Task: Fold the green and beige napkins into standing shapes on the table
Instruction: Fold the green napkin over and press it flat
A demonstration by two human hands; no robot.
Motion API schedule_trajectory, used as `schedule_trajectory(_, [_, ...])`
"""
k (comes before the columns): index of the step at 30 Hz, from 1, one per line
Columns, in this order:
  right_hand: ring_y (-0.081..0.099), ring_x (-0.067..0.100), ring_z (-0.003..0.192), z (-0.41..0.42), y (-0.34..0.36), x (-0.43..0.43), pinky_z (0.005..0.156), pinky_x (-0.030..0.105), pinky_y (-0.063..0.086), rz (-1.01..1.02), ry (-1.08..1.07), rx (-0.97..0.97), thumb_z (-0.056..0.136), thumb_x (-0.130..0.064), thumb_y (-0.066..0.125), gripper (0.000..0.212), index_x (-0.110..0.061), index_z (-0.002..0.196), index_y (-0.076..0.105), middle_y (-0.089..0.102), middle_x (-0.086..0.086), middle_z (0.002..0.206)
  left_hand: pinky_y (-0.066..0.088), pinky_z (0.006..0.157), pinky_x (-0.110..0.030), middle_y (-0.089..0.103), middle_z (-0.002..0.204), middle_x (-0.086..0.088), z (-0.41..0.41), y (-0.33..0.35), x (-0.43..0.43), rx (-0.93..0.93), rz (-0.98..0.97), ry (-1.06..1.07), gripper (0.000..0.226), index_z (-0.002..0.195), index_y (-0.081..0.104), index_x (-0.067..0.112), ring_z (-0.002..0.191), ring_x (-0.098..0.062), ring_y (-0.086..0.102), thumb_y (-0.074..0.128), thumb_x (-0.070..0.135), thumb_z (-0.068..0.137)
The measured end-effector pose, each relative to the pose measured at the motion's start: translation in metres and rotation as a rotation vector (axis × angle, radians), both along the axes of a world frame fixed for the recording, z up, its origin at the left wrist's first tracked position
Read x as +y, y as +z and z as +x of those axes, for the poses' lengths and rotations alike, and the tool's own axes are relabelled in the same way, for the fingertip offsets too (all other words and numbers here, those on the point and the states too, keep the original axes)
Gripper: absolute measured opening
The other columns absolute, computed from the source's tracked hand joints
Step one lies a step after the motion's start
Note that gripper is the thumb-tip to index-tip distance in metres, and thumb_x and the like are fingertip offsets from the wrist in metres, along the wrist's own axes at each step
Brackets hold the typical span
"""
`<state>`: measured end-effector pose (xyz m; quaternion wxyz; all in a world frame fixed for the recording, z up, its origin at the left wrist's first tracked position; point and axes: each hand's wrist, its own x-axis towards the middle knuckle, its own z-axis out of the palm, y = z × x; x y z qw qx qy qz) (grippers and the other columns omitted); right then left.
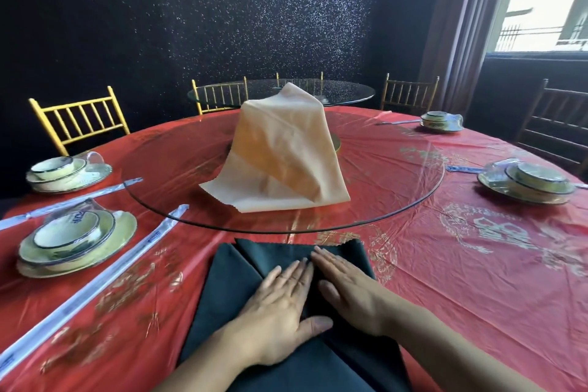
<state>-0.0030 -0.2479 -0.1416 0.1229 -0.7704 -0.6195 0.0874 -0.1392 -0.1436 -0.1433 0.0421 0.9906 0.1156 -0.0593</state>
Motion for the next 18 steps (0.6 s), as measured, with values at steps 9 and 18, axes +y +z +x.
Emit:
schedule_trajectory(9, [-0.017,0.008,0.140,0.040,-0.001,0.000,0.114,0.030,-0.013,-0.142,-0.168,-0.107,0.039,-0.091,-0.025,0.132,-0.018,0.148,-0.008,-0.015,0.001,0.155,-0.018,0.113,-0.028,-0.023,0.154,0.004,0.001,0.000,0.000,0.070,0.013,0.005,0.090,0.147,-0.012,0.019,0.137,-0.004,-0.027,-0.003,0.072,0.074])
schedule_trajectory(18, [-0.016,0.014,0.142,0.013,0.021,-0.020,0.110,0.026,-0.015,0.047,-0.300,-0.163,0.047,-0.083,-0.027,0.125,-0.011,0.147,-0.005,-0.014,0.004,0.155,-0.013,0.116,-0.031,-0.018,0.155,0.002,0.001,-0.003,0.002,0.031,0.001,0.024,0.072,0.148,-0.007,0.018,0.141,-0.007,-0.021,0.016,0.058,0.093])
